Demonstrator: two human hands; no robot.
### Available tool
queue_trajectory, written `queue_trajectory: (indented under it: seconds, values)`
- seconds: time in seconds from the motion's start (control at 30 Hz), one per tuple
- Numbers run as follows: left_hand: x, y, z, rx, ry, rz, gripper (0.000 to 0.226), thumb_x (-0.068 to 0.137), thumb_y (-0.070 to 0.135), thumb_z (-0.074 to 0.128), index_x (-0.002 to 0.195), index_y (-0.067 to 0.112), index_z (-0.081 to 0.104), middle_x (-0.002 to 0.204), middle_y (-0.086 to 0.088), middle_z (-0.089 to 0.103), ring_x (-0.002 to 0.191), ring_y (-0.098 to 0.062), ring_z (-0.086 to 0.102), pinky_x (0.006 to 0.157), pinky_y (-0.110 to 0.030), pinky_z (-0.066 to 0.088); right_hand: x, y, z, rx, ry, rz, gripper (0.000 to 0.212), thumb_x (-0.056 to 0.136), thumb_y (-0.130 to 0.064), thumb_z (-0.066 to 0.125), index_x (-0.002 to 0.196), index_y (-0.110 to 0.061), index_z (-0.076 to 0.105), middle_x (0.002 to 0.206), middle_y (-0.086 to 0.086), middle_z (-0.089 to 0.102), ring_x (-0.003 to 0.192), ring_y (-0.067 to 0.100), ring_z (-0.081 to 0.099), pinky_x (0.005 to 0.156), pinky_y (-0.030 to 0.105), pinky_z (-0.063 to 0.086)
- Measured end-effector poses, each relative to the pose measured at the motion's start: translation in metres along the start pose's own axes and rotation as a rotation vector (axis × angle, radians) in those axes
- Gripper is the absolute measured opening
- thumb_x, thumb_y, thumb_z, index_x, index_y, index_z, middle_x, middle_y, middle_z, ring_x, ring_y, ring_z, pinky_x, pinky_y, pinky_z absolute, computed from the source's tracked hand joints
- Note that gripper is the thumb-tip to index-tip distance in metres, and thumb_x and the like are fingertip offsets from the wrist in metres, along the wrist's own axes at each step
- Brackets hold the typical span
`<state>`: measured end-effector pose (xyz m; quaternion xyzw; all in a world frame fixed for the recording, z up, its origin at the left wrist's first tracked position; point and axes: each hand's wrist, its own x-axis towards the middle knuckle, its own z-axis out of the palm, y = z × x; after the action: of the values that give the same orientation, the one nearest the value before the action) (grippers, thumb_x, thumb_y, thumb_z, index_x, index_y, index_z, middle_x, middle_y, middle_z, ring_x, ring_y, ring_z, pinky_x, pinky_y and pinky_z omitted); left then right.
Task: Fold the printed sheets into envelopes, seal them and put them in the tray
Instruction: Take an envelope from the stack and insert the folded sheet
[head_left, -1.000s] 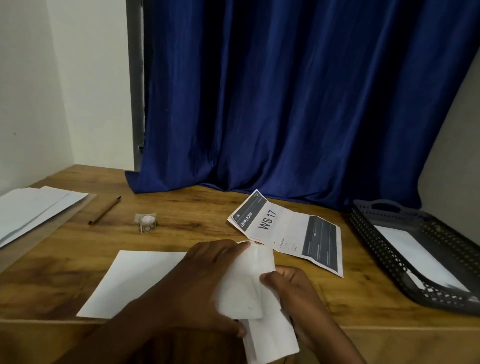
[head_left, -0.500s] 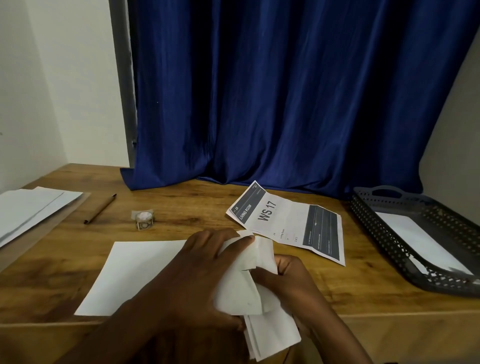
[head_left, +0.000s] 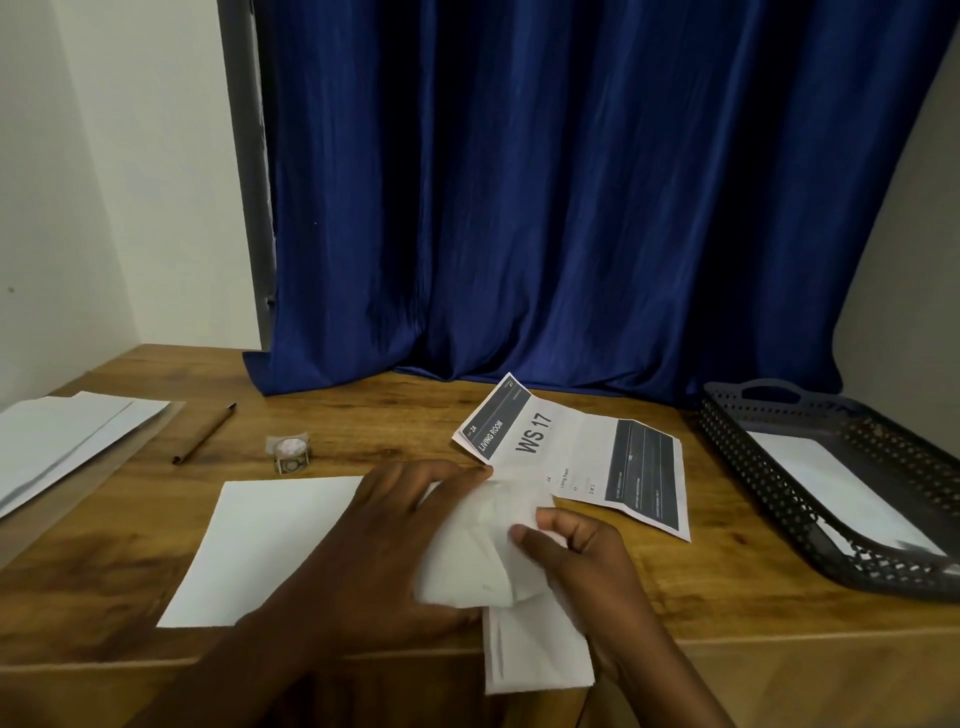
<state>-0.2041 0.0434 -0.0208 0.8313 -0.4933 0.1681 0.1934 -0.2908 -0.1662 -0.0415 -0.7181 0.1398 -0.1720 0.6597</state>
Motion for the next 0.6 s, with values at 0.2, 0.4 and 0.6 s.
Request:
queue_trajectory:
  seconds: [0.2, 0.4, 0.6]
  values:
    - [0.0, -0.013, 0.006, 0.059, 0.093, -0.107, 0.11, 0.066, 0.079, 0.067, 0.156, 0.035, 0.022, 0.156, 0.004, 0.034, 0.142, -0.019, 0.031, 0.121, -0.05, 0.019, -0.011, -0.012, -0.02, 0.103, 0.245, -0.018, 0.069, 0.089, -0.01, 0.072, 0.146, -0.034, 0.041, 0.122, -0.006, 0.066, 0.099, 0.016, 0.071, 0.071, 0.028, 0.059]
    - [0.0, -0.013, 0.01, 0.079, 0.118, -0.089, 0.11, 0.066, 0.079, 0.065, 0.155, 0.036, 0.018, 0.156, 0.0, 0.036, 0.141, -0.021, 0.035, 0.121, -0.055, 0.016, -0.023, -0.044, -0.062, -0.175, -0.033, -0.127, 0.021, 0.093, -0.022, 0.064, 0.112, -0.022, 0.072, 0.103, -0.01, 0.079, 0.092, 0.008, 0.075, 0.067, 0.012, 0.055]
    - [0.0, -0.011, 0.013, 0.113, 0.19, -0.041, 0.11, 0.065, 0.078, 0.067, 0.155, 0.032, 0.023, 0.151, -0.003, 0.039, 0.137, -0.023, 0.04, 0.119, -0.059, 0.021, -0.014, -0.064, -0.07, -0.472, -0.284, -0.105, 0.013, 0.097, -0.023, 0.063, 0.099, -0.026, 0.076, 0.1, -0.004, 0.079, 0.091, 0.014, 0.075, 0.079, 0.028, 0.058]
